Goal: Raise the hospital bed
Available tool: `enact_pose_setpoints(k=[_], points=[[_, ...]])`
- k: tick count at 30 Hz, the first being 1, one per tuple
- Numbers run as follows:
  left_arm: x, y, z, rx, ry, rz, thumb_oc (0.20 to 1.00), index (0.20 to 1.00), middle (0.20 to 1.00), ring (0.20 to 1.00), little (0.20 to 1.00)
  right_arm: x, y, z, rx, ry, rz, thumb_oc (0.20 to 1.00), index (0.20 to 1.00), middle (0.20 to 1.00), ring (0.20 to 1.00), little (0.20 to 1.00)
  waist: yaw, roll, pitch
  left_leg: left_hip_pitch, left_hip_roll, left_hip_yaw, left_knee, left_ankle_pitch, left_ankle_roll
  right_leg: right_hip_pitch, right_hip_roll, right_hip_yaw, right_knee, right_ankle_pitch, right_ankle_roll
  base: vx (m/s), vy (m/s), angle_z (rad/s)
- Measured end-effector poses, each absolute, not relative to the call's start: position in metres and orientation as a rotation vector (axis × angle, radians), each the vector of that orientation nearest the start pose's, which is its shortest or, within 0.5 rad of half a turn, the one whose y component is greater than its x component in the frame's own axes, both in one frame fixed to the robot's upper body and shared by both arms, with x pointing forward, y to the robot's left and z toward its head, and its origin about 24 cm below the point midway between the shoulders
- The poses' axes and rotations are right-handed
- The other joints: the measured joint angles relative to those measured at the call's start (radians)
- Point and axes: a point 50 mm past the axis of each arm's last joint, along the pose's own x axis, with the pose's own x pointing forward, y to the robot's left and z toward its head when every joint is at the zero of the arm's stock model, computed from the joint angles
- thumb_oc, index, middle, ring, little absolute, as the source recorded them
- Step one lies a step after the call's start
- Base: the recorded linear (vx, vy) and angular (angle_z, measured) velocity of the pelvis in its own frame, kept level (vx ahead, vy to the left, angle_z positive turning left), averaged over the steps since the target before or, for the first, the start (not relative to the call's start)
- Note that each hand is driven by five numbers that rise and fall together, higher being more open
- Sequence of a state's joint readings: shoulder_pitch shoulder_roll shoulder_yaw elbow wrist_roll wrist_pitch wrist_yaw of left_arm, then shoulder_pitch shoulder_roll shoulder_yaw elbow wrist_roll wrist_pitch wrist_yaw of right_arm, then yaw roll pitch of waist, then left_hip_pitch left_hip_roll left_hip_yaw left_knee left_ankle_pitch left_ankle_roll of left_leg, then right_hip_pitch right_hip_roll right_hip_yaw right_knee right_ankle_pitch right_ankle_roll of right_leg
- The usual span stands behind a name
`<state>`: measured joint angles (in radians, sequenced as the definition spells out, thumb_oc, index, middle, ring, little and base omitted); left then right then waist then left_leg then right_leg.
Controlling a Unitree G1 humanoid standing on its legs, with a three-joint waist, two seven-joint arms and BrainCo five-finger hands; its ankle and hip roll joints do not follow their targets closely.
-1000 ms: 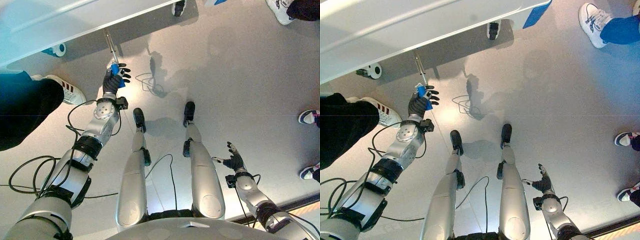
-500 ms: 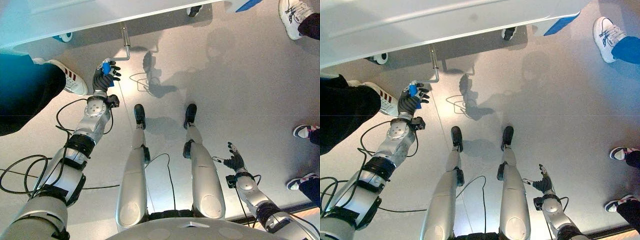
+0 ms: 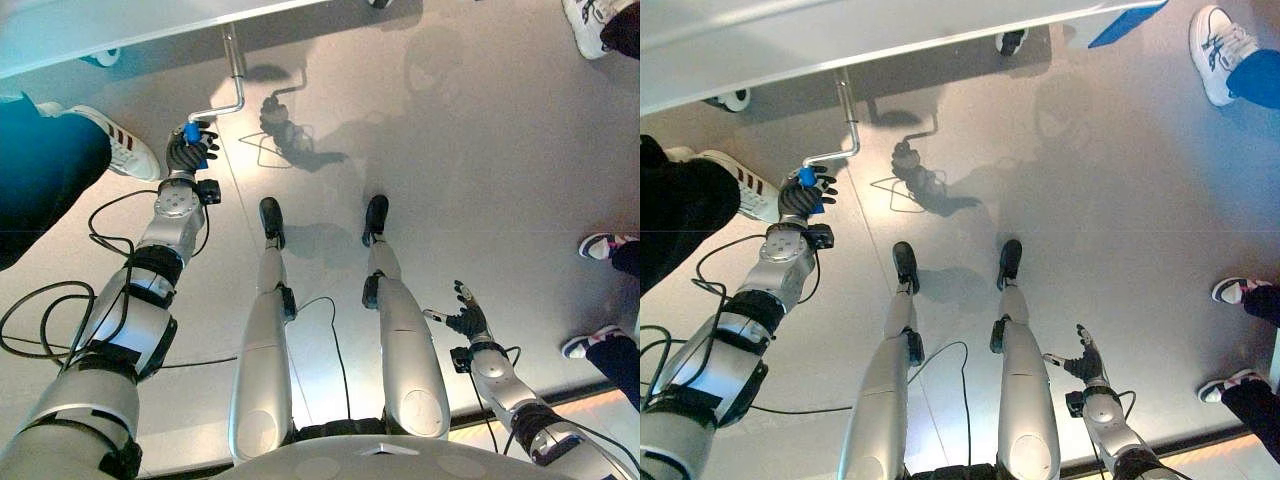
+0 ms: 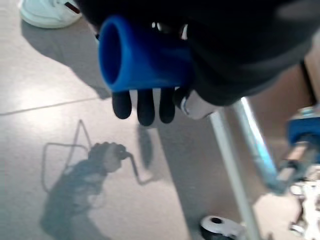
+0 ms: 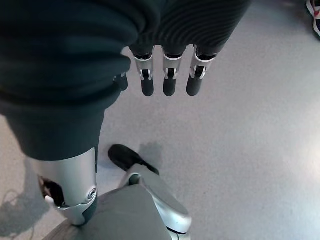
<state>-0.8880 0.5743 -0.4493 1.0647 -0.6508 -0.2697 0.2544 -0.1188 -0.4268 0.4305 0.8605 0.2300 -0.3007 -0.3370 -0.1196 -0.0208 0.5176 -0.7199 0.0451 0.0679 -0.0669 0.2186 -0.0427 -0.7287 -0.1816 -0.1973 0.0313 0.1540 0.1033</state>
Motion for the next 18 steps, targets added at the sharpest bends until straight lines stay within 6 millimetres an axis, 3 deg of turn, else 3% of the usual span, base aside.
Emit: enact_pose_setpoints(k=[18], points=[[0.381,0.287,0.135,0.253,-0.016,0.470,0.200,0.200,0.200,0.200,0.200,0.228,-0.224,-0.060,-0.423,0.332,-0.103,1.000,1.000,1.000,1.000,1.000,-0.059,-0.016,-0.002,-0.047,0.019,0.127,-0.011,-0.001,0.000,-0.137,0.022,0.107,0.029,0.017,-0.012,0.00,-0.018,-0.14]])
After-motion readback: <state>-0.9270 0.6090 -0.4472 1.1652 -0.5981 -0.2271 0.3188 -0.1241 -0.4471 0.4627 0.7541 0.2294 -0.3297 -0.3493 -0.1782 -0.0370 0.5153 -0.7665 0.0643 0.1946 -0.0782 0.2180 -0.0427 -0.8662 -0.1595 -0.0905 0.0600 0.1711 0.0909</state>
